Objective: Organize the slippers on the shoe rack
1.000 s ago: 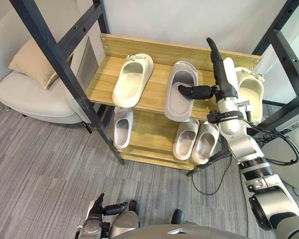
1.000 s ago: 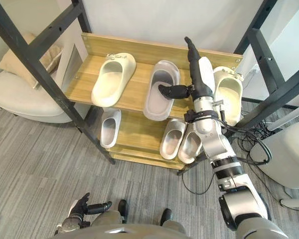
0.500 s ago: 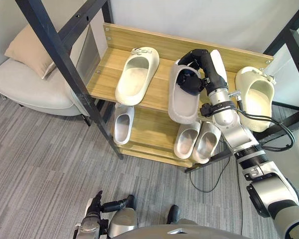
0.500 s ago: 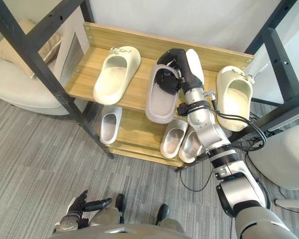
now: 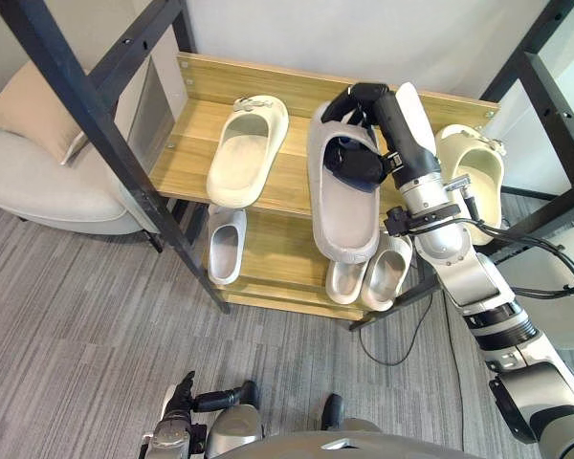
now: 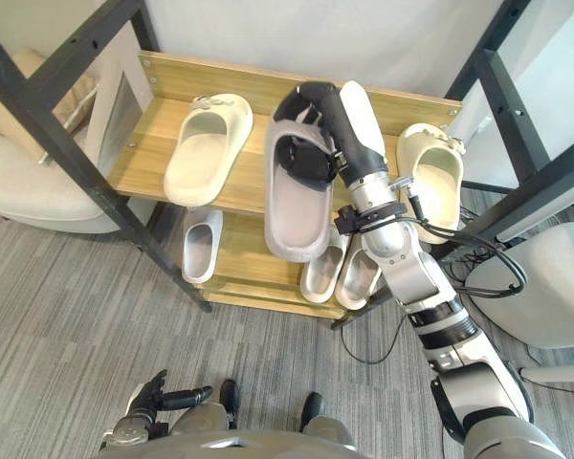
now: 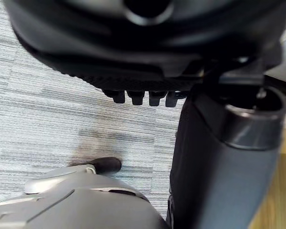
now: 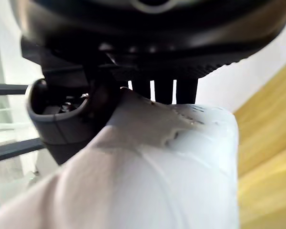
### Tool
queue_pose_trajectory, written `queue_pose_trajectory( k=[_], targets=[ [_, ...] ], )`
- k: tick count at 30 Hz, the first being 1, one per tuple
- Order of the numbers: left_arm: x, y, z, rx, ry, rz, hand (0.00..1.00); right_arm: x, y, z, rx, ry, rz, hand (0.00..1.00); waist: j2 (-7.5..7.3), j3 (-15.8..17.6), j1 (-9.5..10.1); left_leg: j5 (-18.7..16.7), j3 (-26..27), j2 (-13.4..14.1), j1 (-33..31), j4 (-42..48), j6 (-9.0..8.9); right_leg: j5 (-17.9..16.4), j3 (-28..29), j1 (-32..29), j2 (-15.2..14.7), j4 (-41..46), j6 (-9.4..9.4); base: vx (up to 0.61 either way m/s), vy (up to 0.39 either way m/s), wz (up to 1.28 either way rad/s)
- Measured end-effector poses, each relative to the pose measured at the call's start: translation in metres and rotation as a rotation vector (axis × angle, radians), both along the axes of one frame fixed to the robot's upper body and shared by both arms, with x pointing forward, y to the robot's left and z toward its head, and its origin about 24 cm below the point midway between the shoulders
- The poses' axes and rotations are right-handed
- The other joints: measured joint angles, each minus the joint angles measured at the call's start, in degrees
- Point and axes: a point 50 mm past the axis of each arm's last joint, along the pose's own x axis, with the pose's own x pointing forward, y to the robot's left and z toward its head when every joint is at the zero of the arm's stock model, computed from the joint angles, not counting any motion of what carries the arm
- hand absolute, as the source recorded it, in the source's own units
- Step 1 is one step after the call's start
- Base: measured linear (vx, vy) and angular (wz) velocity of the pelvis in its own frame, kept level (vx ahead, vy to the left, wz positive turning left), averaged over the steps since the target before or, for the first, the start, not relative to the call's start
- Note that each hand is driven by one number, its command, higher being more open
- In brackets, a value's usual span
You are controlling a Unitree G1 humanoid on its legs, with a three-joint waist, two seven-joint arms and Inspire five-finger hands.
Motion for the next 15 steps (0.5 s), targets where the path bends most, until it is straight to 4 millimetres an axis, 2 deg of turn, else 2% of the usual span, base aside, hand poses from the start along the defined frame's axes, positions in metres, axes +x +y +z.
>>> queue_pose_trajectory(
  k=[2, 7, 8, 11, 12, 15],
  targets=[
    [-0.001, -0.002, -0.001, -0.006, 0.006, -0.001, 1.0, -0.013, 0.004, 0.01, 0.015, -0.067, 0.041, 0.0, 0.58, -0.5, -0.45, 0.0, 0.1, 0.0, 0.1, 0.0, 0.01, 0.0, 0.1, 0.1, 0.0, 0.0, 0.0, 0.0, 0.0, -0.02],
    [-0.005, -0.008, -0.004, -0.025, 0.024, -0.003, 1.0, -0.035, 0.012, 0.016, 0.033, -0.13, 0.154, 0.0, 2.22, -1.7, -0.86, -0.2, 0.2, 0.0, 0.9, 0.0, -0.07, 0.0, 0.2, 0.8, 0.0, 0.0, -0.02, 0.0, 0.0, -0.01],
    [-0.007, -0.009, -0.005, -0.032, 0.033, -0.004, 1.0, -0.04, 0.018, 0.017, 0.052, -0.122, 0.219, 0.0, 2.67, -2.1, -1.08, -0.2, 0.2, 0.0, 0.9, 0.0, -0.15, -0.1, 0.2, 0.8, 0.0, 0.0, -0.03, 0.0, 0.0, 0.0],
    [-0.01, -0.012, -0.007, -0.041, 0.051, -0.013, 1.0, -0.051, 0.032, 0.01, 0.07, -0.062, 0.375, 0.0, 3.34, -3.3, -1.28, -0.2, 0.2, 0.1, 0.9, 0.0, -0.09, -0.2, 0.3, 0.8, 0.0, 0.0, -0.04, 0.0, 0.0, 0.0],
    [-0.011, -0.014, -0.007, -0.045, 0.055, -0.028, 1.0, -0.055, 0.042, 0.005, 0.051, -0.023, 0.456, 0.0, 3.69, -3.8, -1.27, -0.1, 0.2, 0.1, 0.9, 0.0, -0.07, -0.2, 0.3, 0.8, 0.0, 0.0, -0.01, 0.0, 0.0, 0.0],
    [-0.011, -0.015, -0.008, -0.047, 0.061, -0.041, 1.0, -0.063, 0.058, -0.008, 0.016, 0.063, 0.587, 0.0, 3.85, -4.4, -1.09, 0.0, -0.2, 0.0, 0.9, 0.0, 0.01, -0.3, 0.0, 1.0, 0.0, 0.0, 0.02, -0.01, -0.008, 0.08]
  ],
)
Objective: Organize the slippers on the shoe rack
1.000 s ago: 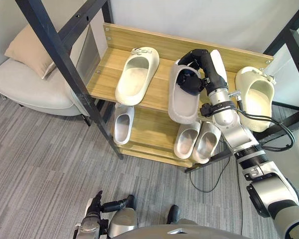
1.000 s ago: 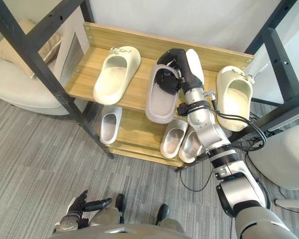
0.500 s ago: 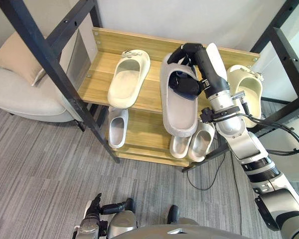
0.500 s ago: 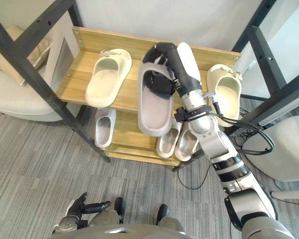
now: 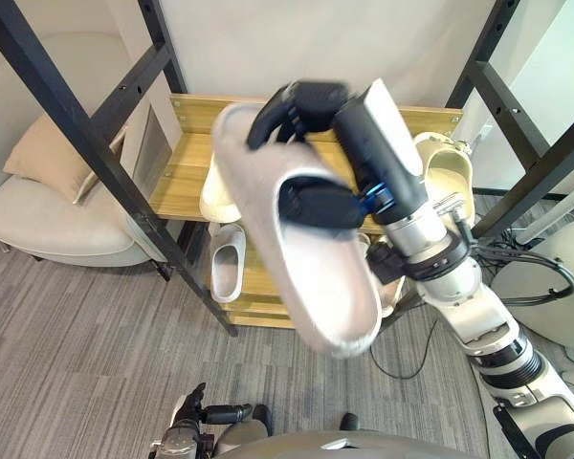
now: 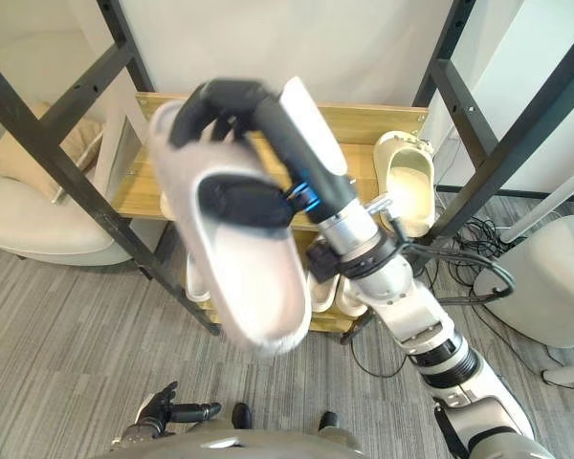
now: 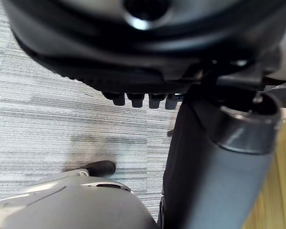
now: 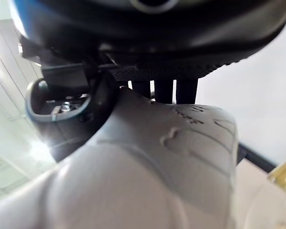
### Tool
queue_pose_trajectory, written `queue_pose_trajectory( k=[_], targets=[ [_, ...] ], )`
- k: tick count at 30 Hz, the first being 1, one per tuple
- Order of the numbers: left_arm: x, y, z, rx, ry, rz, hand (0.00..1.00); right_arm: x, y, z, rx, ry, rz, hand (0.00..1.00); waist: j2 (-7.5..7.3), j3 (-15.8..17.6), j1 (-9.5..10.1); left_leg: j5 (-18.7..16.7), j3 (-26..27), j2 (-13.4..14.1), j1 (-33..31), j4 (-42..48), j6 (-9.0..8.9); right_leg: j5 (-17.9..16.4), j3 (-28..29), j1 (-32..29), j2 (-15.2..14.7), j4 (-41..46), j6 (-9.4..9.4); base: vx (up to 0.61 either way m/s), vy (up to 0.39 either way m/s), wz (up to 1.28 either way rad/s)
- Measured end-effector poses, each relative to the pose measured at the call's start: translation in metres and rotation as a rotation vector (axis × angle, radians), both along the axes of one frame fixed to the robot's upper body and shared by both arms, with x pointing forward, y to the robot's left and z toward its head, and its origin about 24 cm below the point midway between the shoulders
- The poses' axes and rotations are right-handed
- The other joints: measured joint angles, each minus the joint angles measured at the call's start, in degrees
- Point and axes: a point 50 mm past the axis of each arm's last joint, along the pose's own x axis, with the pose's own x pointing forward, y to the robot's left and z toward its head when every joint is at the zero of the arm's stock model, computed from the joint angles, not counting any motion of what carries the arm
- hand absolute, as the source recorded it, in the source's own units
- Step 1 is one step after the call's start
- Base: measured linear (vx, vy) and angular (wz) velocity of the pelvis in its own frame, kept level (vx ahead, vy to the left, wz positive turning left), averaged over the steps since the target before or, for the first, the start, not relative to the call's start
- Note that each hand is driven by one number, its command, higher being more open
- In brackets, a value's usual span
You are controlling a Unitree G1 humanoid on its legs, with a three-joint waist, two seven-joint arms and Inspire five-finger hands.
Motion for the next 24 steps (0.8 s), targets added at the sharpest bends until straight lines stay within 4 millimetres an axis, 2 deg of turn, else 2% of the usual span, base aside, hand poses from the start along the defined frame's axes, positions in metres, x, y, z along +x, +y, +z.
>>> queue_pose_trajectory(
  k=[7, 11, 13, 14, 16, 17, 19, 21, 22, 24],
  targets=[
    [-0.002, 0.001, -0.001, 0.005, 0.011, -0.003, 1.0, -0.019, 0.032, -0.052, -0.146, 0.233, 0.226, 0.0, -0.54, -0.4, 0.98, 0.7, -3.1, -0.6, -0.6, -0.2, 0.22, -1.3, -3.1, 0.6, -0.5, 1.1, 0.37, 0.0, -0.01, 0.24],
    [0.01, -0.002, 0.004, 0.035, -0.036, -0.107, 1.0, -0.015, 0.032, -0.081, -0.236, 0.343, 0.213, 0.0, -0.57, -0.3, 3.0, 1.4, -5.1, -0.9, -2.8, 0.1, 0.36, -1.4, -5.1, -0.5, -0.7, 1.4, 0.23, -0.01, -0.01, 0.3],
    [0.016, -0.003, 0.007, 0.03, -0.074, -0.127, 1.0, -0.013, 0.03, -0.088, -0.274, 0.366, 0.207, 0.0, -0.44, 1.2, 3.55, 1.6, -6.5, -0.9, -4.8, 1.4, 0.4, -1.6, -6.5, -1.5, -0.8, 2.3, -0.03, -0.05, -0.017, 0.44],
    [0.026, -0.004, 0.01, 0.029, -0.121, -0.127, 1.0, -0.012, 0.03, -0.093, -0.29, 0.384, 0.204, 0.0, -0.12, 3.3, 3.87, 1.3, -8.1, -0.7, -7.8, 4.2, 0.15, -2.6, -7.8, -3.5, -1.0, 4.8, -0.14, -0.09, -0.016, 0.37],
    [0.037, -0.006, 0.014, 0.027, -0.157, -0.129, 1.0, -0.009, 0.029, -0.094, -0.296, 0.386, 0.196, 0.0, 0.37, 5.4, 4.52, 0.5, -8.7, -0.4, -10.2, 7.1, 0.09, -3.6, -8.2, -5.4, -1.1, 7.5, -0.4, -0.13, -0.006, 0.3],
    [0.056, -0.01, 0.019, 0.018, -0.211, -0.13, 1.0, -0.004, 0.028, -0.097, -0.332, 0.369, 0.161, 0.0, 1.12, 8.2, 5.54, -0.6, -9.5, 0.2, -14.4, 11.5, -0.15, -5.2, -8.6, -9.0, -1.4, 12.0, -0.81, -0.17, -0.005, 0.17],
    [0.071, -0.012, 0.026, 0.013, -0.265, -0.135, 1.0, 0.004, 0.027, -0.102, -0.377, 0.339, 0.104, 0.0, 1.38, 11.0, 6.22, -1.4, -9.5, 0.7, -17.0, 14.4, -0.4, -6.7, -8.4, -12.2, -1.8, 16.4, -1.33, -0.19, -0.013, 0.05],
    [0.082, -0.013, 0.03, 0.018, -0.295, -0.14, 1.0, 0.01, 0.024, -0.106, -0.406, 0.323, 0.049, 0.0, 1.32, 11.8, 6.39, -1.8, -9.6, 0.9, -20.1, 16.3, -0.81, -7.8, -8.3, -15.8, -2.3, 19.6, -1.67, -0.15, -0.021, 0.01],
    [0.094, -0.014, 0.035, 0.023, -0.321, -0.146, 1.0, 0.015, 0.02, -0.106, -0.422, 0.305, 0.002, 0.0, 1.19, 13.3, 6.35, -1.9, -9.6, 1.0, -22.4, 17.8, -0.84, -8.6, -7.8, -18.7, -2.8, 22.3, -1.85, -0.17, -0.044, -0.05],
    [0.111, -0.015, 0.043, 0.022, -0.365, -0.155, 1.0, 0.024, 0.013, -0.099, -0.4, 0.278, -0.076, 0.0, 0.96, 15.2, 5.94, -1.9, -9.5, 1.0, -27.0, 20.2, -0.82, -9.6, -7.3, -24.0, -3.6, 26.2, -2.61, -0.14, -0.058, -0.06]
  ],
)
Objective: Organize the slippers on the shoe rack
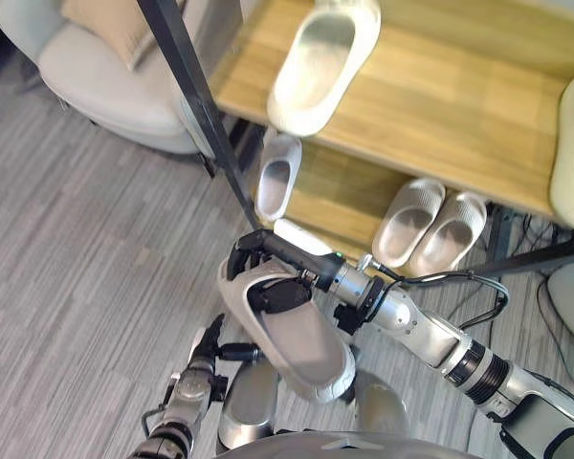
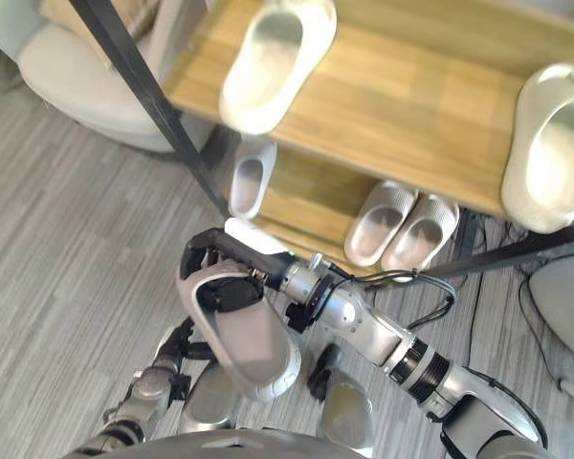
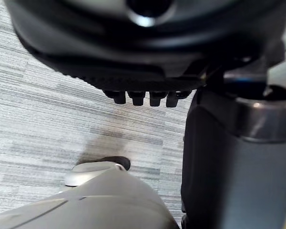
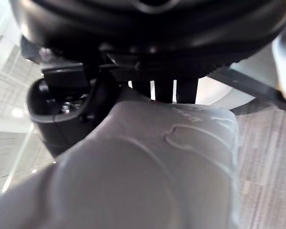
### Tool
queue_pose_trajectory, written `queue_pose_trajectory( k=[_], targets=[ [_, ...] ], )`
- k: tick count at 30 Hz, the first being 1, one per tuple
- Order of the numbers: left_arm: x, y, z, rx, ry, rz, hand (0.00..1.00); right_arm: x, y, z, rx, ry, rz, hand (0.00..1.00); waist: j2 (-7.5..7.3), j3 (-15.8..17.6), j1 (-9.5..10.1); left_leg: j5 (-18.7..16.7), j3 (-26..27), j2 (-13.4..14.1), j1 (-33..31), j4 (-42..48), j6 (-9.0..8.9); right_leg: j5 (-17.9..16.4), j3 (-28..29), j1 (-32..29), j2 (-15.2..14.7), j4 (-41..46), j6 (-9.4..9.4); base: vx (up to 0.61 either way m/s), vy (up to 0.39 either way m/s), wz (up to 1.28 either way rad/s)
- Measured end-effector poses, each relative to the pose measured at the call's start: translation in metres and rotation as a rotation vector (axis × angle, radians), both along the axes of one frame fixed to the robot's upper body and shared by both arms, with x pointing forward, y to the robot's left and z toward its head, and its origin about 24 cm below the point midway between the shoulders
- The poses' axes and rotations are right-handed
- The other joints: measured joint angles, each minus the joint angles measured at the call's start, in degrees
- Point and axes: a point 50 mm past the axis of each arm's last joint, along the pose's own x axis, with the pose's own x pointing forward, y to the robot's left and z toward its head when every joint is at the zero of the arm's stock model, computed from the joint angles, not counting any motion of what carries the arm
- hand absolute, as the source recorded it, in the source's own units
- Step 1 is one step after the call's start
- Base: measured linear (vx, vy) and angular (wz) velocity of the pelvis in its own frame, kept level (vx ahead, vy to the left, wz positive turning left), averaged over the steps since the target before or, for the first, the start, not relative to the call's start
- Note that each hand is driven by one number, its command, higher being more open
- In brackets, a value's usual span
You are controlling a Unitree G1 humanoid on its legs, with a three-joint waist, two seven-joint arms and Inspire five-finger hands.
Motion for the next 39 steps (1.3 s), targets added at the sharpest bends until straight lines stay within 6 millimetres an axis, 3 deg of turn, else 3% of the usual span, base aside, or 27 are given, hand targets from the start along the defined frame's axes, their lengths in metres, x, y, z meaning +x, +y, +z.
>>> queue_pose_trajectory(
  k=[3, 6, 14, 19, 25, 31, 39],
  targets=[
    [0.021, -0.001, 0.013, -0.02, -0.074, 0.014, 1.0, 0.014, -0.015, 0.018, 0.068, -0.069, -0.119, 0.0, 0.08, 2.3, -1.08, -0.5, -0.4, 0.2, -7.5, 4.8, 0.02, -1.2, 0.2, -7.5, -1.1, 5.6, -0.35, -0.11, -0.085, 0.04],
    [0.038, -0.005, 0.026, -0.051, -0.146, 0.025, 1.0, 0.03, -0.03, 0.035, 0.082, -0.185, -0.266, 0.0, 0.36, 3.3, -1.22, -2.8, -1.3, 0.1, -15.2, 12.2, -0.03, -4.6, 0.2, -14.7, -2.9, 13.8, -0.85, -0.08, -0.081, 0.11],
    [0.065, -0.011, 0.053, -0.111, -0.308, 0.056, 1.0, 0.043, -0.042, 0.076, 0.216, -0.416, -0.445, 0.0, 0.46, 3.4, -1.29, -10.0, -4.2, -0.2, -30.9, 31.6, -0.84, -14.1, -0.1, -28.2, -6.7, 34.0, -2.15, -0.08, -0.049, 0.13],
    [0.08, -0.013, 0.073, -0.152, -0.409, 0.092, 1.0, 0.048, -0.049, 0.101, 0.276, -0.539, -0.527, 0.0, -0.35, 3.9, -0.89, -13.3, -5.2, -0.8, -39.1, 41.3, -1.07, -18.8, 0.3, -35.4, -9.0, 44.4, -2.53, -0.11, 0.006, 0.08],
    [0.085, -0.016, 0.081, -0.169, -0.455, 0.1, 1.0, 0.056, -0.055, 0.119, 0.31, -0.606, -0.596, 0.0, -0.9, 4.2, -0.34, -13.8, -5.9, -1.4, -41.7, 44.2, -1.72, -21.0, 0.0, -37.5, -10.4, 48.4, -2.93, -0.04, 0.011, 0.11],
    [0.087, -0.021, 0.085, -0.198, -0.481, 0.111, 1.0, 0.075, -0.073, 0.151, 0.371, -0.689, -0.74, 0.0, -1.01, 4.3, 0.41, -13.9, -7.2, -2.3, -44.0, 45.5, -2.2, -22.6, -1.6, -38.5, -11.6, 50.4, -3.4, 0.01, 0.001, 0.15],
    [0.088, -0.024, 0.088, -0.217, -0.5, 0.113, 1.0, 0.097, -0.085, 0.164, 0.348, -0.683, -0.839, 0.0, -1.09, 4.2, 0.9, -14.0, -7.9, -3.5, -45.5, 45.7, -2.38, -23.8, -2.7, -39.0, -12.9, 51.3, -3.36, 0.03, 0.007, 0.12]
  ],
)
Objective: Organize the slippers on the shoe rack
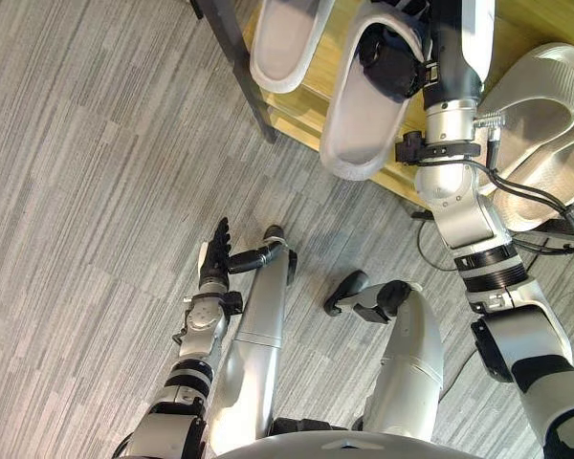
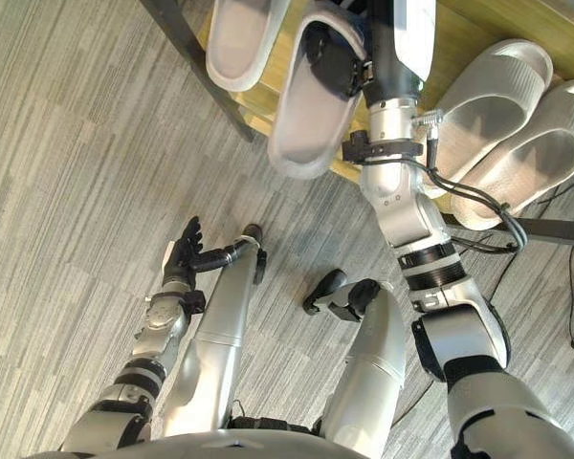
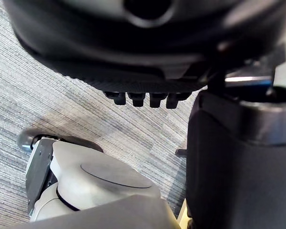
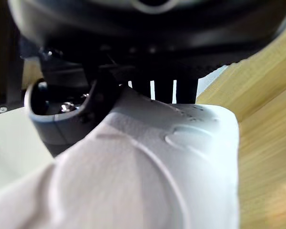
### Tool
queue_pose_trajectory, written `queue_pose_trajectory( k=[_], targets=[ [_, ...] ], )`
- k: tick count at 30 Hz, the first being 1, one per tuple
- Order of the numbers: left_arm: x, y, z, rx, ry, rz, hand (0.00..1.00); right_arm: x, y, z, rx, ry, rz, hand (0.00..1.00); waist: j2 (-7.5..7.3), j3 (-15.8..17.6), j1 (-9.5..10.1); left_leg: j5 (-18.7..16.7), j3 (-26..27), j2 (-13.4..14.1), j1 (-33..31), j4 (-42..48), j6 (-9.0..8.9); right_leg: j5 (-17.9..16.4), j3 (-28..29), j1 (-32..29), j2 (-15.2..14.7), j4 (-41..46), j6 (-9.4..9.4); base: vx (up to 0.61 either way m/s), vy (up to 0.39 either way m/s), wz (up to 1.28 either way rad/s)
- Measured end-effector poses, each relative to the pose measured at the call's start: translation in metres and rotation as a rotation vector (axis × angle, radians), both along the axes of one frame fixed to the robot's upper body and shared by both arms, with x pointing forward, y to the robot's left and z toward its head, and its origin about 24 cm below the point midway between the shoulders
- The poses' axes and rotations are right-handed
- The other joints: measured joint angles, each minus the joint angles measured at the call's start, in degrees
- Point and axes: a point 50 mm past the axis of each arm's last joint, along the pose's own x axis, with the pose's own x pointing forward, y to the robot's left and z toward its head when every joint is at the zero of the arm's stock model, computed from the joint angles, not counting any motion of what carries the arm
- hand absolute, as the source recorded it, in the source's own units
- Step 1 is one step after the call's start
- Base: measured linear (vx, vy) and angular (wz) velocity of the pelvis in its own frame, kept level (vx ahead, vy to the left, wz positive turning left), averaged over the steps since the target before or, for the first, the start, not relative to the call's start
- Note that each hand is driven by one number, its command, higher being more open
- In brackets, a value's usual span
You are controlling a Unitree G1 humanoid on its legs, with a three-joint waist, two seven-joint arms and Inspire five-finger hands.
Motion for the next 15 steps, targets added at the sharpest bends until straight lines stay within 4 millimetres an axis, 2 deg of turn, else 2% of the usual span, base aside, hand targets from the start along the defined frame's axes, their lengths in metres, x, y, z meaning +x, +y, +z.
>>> queue_pose_trajectory(
  k=[2, 3, 15],
  targets=[
    [0.0, -0.001, 0.001, 0.0, -0.007, -0.002, 1.0, 0.003, -0.002, 0.004, -0.003, -0.002, -0.014, 0.0, -0.04, 0.0, 0.21, 0.0, 0.0, 0.0, -0.5, 0.1, -0.02, 0.0, 0.0, -0.5, 0.0, 0.1, -0.01, 0.01, 0.009, 0.02],
    [0.001, -0.002, 0.002, -0.001, -0.013, -0.005, 1.0, 0.006, -0.005, 0.008, 0.001, 0.001, -0.025, 1.0, -0.04, 0.0, 0.42, 0.0, -0.1, -0.1, -0.8, 0.1, -0.04, 0.0, -0.2, -0.6, -0.1, 0.1, -0.04, 0.03, 0.029, 0.05],
    [0.002, -0.007, 0.004, -0.036, -0.026, -0.018, 1.0, 0.017, -0.01, 0.034, 0.066, 0.001, -0.035, 1.0, -0.16, -0.1, 1.34, 0.1, -0.2, -0.6, -2.2, 0.3, -0.22, -0.4, -0.7, -1.7, -1.0, 0.8, -0.09, 0.03, 0.026, 0.04]
  ],
)
